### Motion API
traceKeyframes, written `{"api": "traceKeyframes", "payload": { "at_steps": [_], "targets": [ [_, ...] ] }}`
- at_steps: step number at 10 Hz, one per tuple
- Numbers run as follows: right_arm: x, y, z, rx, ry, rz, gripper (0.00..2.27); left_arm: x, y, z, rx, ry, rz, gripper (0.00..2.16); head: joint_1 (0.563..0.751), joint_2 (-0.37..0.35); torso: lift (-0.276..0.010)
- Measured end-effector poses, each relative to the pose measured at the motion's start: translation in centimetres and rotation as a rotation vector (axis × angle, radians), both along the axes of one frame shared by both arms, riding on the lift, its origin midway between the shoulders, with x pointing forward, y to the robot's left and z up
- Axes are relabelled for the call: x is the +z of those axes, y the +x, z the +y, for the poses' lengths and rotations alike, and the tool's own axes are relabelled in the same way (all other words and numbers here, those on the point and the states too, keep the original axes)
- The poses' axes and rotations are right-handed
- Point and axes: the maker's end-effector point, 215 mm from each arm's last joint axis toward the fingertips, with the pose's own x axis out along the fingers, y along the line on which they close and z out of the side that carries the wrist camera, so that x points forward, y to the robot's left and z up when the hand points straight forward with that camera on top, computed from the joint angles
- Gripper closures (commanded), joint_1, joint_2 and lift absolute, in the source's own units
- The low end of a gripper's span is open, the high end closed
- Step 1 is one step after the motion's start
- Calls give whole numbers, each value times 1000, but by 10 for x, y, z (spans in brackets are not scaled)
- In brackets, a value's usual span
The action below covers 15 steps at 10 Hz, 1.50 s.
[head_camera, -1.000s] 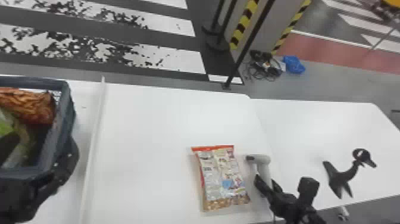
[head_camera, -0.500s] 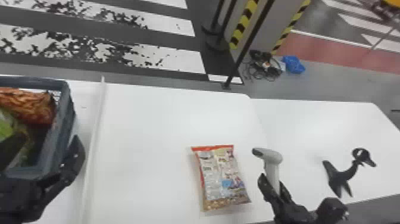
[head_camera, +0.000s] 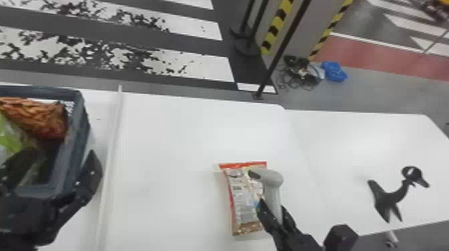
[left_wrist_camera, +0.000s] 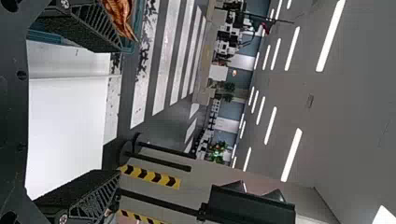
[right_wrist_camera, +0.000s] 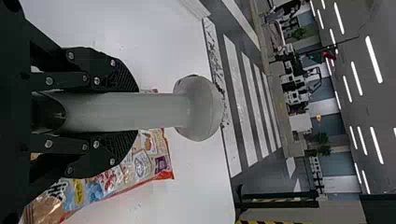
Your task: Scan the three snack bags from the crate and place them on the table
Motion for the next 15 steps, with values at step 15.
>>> {"api": "traceKeyframes", "payload": {
  "at_steps": [15],
  "targets": [
    [-58, -4, 6, 18, -49, 92, 2216, 10, -13, 0, -2, -4, -21, 66, 695, -265, -36]
  ]
}}
